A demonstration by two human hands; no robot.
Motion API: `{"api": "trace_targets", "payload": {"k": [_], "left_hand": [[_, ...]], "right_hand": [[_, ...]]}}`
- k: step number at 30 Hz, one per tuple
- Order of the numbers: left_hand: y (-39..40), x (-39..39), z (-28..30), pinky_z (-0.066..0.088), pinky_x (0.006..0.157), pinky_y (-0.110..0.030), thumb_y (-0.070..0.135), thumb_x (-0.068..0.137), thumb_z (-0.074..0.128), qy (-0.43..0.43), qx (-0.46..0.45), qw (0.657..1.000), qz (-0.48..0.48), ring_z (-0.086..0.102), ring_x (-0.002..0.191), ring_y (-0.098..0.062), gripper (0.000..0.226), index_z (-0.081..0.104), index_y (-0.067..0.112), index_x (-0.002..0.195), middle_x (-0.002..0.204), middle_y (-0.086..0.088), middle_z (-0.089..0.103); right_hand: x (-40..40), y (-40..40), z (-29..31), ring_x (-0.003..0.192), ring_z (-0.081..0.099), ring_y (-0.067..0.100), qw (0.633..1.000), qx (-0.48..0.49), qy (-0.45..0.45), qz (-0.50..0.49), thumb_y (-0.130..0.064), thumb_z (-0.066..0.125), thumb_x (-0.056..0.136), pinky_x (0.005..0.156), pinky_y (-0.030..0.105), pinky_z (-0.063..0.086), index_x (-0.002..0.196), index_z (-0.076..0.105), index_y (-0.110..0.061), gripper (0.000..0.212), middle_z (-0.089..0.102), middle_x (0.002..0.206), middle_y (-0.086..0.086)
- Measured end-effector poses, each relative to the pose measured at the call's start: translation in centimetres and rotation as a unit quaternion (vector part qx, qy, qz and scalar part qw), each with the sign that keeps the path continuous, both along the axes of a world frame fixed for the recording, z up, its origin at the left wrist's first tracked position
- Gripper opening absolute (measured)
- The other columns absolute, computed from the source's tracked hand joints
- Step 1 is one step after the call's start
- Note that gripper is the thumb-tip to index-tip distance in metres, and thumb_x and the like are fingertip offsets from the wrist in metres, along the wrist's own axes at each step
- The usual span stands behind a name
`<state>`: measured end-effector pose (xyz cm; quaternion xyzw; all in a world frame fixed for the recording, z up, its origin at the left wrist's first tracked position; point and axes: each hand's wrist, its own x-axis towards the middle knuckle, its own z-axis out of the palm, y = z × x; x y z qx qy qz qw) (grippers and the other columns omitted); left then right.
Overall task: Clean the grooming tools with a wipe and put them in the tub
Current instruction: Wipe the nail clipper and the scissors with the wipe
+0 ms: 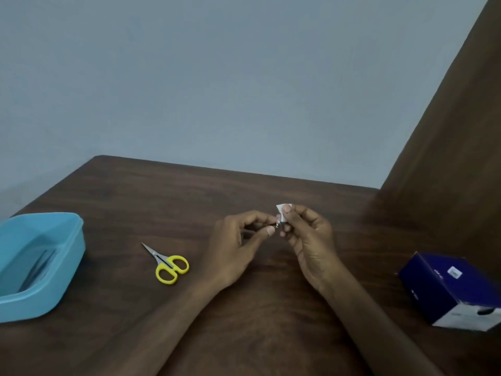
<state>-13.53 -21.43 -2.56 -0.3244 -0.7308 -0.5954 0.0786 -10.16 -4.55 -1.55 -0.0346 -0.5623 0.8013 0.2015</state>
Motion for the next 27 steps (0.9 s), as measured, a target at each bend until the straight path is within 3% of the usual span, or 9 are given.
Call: {"api": "trace_targets", "payload": {"k": [3, 7, 11, 13, 16, 18, 22, 24, 27], "left_hand": [[0.1, 0.1, -0.4, 0.052, 0.079, -0.013, 0.018, 0.099, 0.075, 0.012, -0.003, 1.000, -0.005, 0.074, 0.095, 0.003, 0.015, 0.082, 0.026, 0.110, 0.097, 0.020, 0.080], [-0.3, -0.7, -0.5, 0.052, 0.077, -0.013, 0.018, 0.100, 0.075, -0.010, 0.026, 1.000, 0.014, 0.075, 0.093, 0.000, 0.014, 0.082, 0.025, 0.109, 0.094, 0.015, 0.080], [-0.1, -0.6, -0.4, 0.052, 0.080, -0.013, 0.019, 0.100, 0.074, -0.017, 0.013, 1.000, -0.010, 0.074, 0.096, 0.001, 0.013, 0.081, 0.024, 0.110, 0.097, 0.015, 0.080], [-0.1, -0.6, -0.3, 0.053, 0.081, -0.015, 0.019, 0.100, 0.074, -0.014, 0.011, 1.000, -0.009, 0.075, 0.098, 0.000, 0.013, 0.081, 0.022, 0.111, 0.098, 0.014, 0.081], [0.0, -0.9, -0.2, 0.056, 0.082, -0.021, 0.019, 0.101, 0.073, -0.023, 0.017, 1.000, 0.000, 0.075, 0.097, -0.006, 0.013, 0.081, 0.024, 0.110, 0.097, 0.011, 0.081], [-0.5, -1.0, -0.4, 0.057, 0.080, -0.025, 0.019, 0.102, 0.071, -0.026, 0.022, 0.999, 0.008, 0.074, 0.094, -0.007, 0.012, 0.080, 0.023, 0.110, 0.095, 0.008, 0.080], [-0.1, -0.5, -0.5, 0.052, 0.072, -0.020, 0.022, 0.103, 0.069, -0.032, -0.007, 0.999, -0.014, 0.070, 0.087, -0.002, 0.013, 0.079, 0.025, 0.110, 0.095, 0.005, 0.080], [0.1, -0.4, -0.3, 0.051, 0.070, -0.019, 0.023, 0.103, 0.068, -0.032, -0.011, 0.999, -0.018, 0.069, 0.085, -0.001, 0.013, 0.079, 0.025, 0.111, 0.095, 0.004, 0.080], [0.0, -0.5, -0.4, 0.051, 0.068, -0.019, 0.018, 0.103, 0.067, -0.039, 0.015, 0.999, -0.017, 0.066, 0.079, -0.001, 0.015, 0.078, 0.018, 0.113, 0.090, 0.004, 0.079]], "right_hand": [[0.0, 0.2, -0.2, 0.062, 0.057, 0.009, 1.000, -0.007, 0.009, 0.018, -0.012, 0.075, 0.083, 0.061, 0.020, 0.054, 0.096, 0.076, 0.001, 0.018, 0.068, 0.073, 0.004], [-0.2, 0.4, -0.3, 0.077, 0.071, 0.010, 0.999, -0.007, -0.014, 0.048, -0.004, 0.076, 0.078, 0.064, 0.020, 0.057, 0.101, 0.075, -0.001, 0.023, 0.078, 0.106, 0.009], [-0.6, 0.1, -0.1, 0.062, 0.058, 0.009, 0.999, -0.015, -0.018, 0.048, -0.010, 0.074, 0.089, 0.061, 0.020, 0.055, 0.085, 0.078, -0.009, 0.006, 0.065, 0.080, 0.008], [-0.7, 0.1, -0.3, 0.059, 0.054, 0.008, 0.999, -0.015, -0.020, 0.037, -0.012, 0.070, 0.097, 0.061, 0.020, 0.054, 0.073, 0.079, -0.014, 0.025, 0.062, 0.073, 0.006], [-0.7, 0.0, -0.1, 0.066, 0.059, 0.009, 0.998, -0.035, -0.008, 0.046, -0.004, 0.072, 0.092, 0.062, 0.020, 0.054, 0.091, 0.077, -0.006, 0.005, 0.073, 0.084, 0.004], [-0.6, -0.6, 0.0, 0.070, 0.063, 0.012, 0.997, -0.037, -0.004, 0.061, 0.003, 0.074, 0.090, 0.064, 0.021, 0.055, 0.102, 0.071, -0.002, 0.013, 0.075, 0.089, 0.004], [-0.9, -0.1, -0.3, 0.062, 0.053, 0.015, 0.999, -0.033, -0.002, 0.033, -0.015, 0.079, 0.087, 0.070, 0.030, 0.050, 0.092, 0.072, -0.004, 0.014, 0.064, 0.066, 0.001], [-1.2, -0.1, -0.5, 0.061, 0.052, 0.015, 0.998, -0.052, -0.011, 0.026, -0.017, 0.077, 0.092, 0.071, 0.033, 0.050, 0.088, 0.073, -0.003, 0.016, 0.059, 0.066, 0.006], [-1.2, -0.5, -0.6, 0.062, 0.055, 0.017, 0.994, -0.090, -0.007, 0.067, -0.011, 0.074, 0.095, 0.065, 0.026, 0.055, 0.091, 0.074, -0.003, 0.009, 0.062, 0.070, 0.007]]}}
